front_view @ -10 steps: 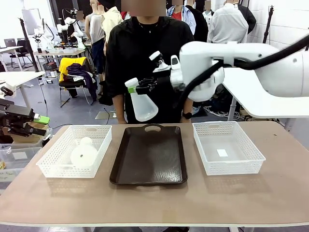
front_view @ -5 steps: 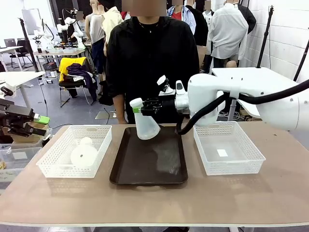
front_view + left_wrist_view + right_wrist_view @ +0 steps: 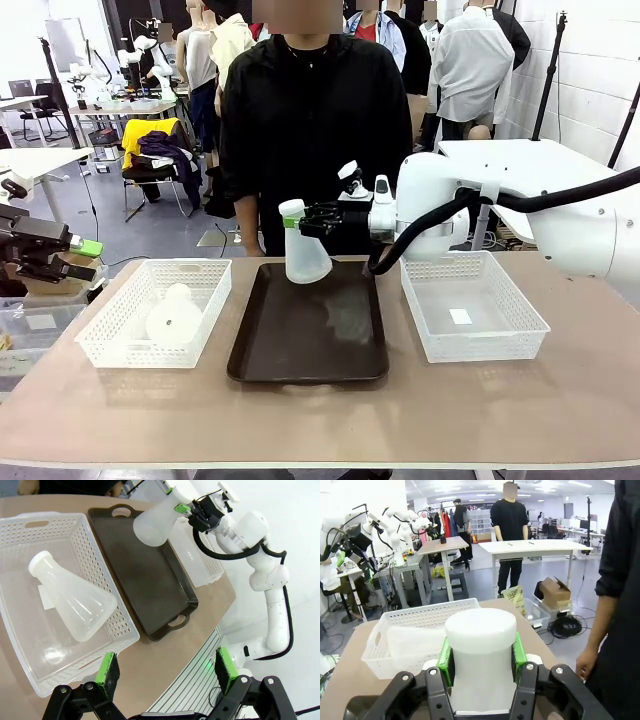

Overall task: Prepare the laboratory tools.
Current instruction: Place the picked Big flask upright in the Handle tray as instructed by the person.

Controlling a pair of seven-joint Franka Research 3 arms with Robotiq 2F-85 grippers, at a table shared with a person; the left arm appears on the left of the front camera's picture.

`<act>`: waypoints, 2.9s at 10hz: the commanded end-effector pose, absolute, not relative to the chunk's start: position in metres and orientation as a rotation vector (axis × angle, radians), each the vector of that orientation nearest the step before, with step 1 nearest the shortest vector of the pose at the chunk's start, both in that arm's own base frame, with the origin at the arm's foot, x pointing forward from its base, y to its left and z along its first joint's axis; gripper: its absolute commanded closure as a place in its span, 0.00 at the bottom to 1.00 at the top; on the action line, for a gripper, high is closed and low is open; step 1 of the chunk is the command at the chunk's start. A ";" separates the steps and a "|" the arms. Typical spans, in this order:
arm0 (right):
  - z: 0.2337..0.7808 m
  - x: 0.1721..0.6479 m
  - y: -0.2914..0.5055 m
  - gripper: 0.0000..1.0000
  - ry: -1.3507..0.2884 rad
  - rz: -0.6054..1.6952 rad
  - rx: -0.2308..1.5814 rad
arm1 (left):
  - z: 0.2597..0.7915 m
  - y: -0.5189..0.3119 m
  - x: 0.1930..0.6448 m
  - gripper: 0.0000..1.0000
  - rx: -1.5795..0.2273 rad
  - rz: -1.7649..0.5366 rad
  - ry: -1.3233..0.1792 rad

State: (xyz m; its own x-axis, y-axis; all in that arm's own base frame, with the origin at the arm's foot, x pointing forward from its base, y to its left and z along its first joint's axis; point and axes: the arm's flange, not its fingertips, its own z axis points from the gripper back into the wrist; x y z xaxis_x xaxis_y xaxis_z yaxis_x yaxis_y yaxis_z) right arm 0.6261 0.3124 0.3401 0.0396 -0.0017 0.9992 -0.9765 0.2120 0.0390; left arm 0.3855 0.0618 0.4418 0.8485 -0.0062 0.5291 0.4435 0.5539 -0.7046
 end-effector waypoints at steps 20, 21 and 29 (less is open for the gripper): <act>0.308 0.620 0.309 0.00 -0.998 1.162 0.858 | 0.443 0.063 0.385 0.00 -0.961 -0.277 -0.512; 0.310 0.621 0.308 0.00 -1.005 1.142 0.870 | 0.443 0.063 0.385 0.00 -0.961 -0.277 -0.512; 0.302 0.626 0.314 0.00 -1.027 1.152 0.884 | 0.443 0.063 0.385 0.00 -0.961 -0.277 -0.512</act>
State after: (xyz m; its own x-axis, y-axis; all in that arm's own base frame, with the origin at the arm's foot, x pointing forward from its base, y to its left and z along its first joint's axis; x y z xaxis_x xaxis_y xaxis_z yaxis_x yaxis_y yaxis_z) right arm 0.6272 0.3154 0.2965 0.0785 0.2993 0.9509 -0.9823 0.1862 0.0225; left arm 0.3854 0.0618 0.4418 0.8485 -0.0062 0.5291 0.4434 0.5539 -0.7047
